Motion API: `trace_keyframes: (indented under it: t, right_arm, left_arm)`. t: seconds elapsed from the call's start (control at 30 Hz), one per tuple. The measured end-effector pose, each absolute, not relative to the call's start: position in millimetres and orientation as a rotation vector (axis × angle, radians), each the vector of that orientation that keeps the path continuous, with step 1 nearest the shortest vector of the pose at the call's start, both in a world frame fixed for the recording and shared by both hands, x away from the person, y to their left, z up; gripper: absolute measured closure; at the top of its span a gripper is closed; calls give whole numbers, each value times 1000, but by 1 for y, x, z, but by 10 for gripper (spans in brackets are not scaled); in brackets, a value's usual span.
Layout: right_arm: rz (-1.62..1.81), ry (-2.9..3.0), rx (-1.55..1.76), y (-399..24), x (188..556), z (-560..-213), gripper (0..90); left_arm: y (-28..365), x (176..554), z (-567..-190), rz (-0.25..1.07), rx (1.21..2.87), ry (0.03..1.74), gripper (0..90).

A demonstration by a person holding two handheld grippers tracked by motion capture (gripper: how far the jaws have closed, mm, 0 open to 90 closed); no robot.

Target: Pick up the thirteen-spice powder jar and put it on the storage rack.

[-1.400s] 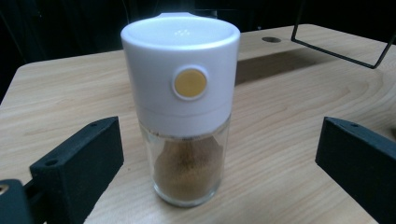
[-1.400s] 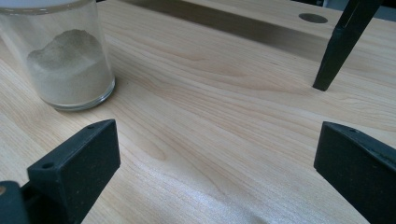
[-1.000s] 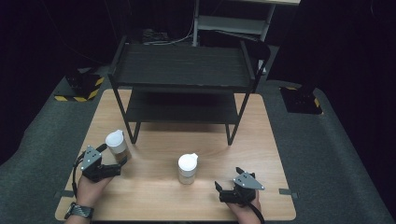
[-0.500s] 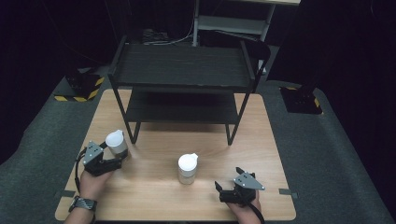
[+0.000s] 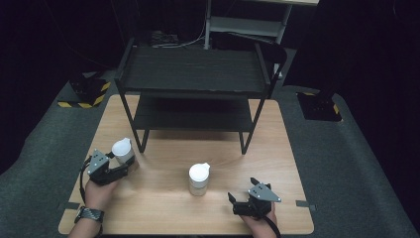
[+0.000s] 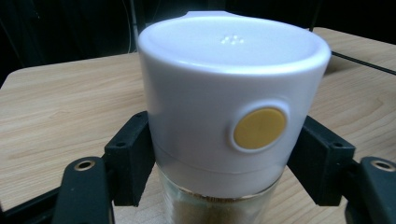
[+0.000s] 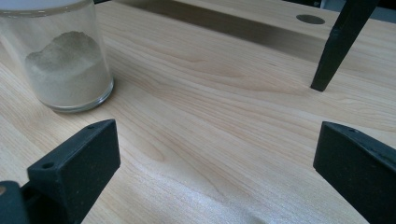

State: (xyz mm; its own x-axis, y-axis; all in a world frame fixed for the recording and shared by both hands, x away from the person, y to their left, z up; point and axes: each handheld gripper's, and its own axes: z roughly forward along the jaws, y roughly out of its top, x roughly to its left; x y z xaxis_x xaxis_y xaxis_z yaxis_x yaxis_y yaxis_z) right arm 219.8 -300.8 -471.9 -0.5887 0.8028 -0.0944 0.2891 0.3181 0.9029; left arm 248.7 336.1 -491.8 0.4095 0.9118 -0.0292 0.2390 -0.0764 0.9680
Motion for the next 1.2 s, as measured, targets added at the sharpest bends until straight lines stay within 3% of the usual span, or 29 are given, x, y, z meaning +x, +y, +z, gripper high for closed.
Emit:
trace_keyframes:
  t: [1.2]
  right_arm:
    - [1238,2044,963,-301,220,-472,0]
  left_arm:
    - [334,223,-465,773,1566,915,304]
